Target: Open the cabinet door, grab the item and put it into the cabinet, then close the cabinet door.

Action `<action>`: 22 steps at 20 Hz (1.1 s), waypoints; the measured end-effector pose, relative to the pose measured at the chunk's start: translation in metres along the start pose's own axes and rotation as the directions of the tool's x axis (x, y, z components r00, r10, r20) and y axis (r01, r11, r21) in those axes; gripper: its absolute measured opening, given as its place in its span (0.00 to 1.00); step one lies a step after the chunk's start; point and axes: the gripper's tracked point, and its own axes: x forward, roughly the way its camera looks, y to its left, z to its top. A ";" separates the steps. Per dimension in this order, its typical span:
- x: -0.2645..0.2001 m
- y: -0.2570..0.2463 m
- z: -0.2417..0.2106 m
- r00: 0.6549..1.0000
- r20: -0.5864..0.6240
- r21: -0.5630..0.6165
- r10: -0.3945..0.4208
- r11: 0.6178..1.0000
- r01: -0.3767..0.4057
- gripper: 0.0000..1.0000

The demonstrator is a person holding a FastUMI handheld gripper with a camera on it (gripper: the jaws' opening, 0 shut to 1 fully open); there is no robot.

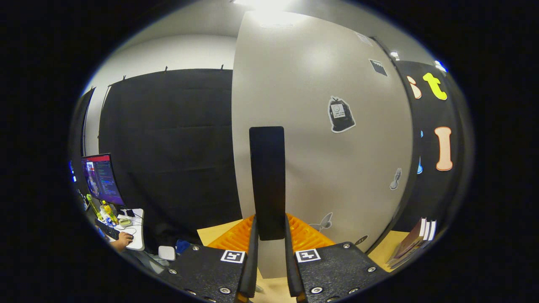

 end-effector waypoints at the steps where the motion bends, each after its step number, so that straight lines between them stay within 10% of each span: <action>1: -0.002 -0.002 0.000 1.000 -0.002 0.016 -0.010 1.000 0.010 0.30; 22: -0.046 -0.058 0.000 0.898 0.026 0.097 -0.439 0.895 0.435 0.36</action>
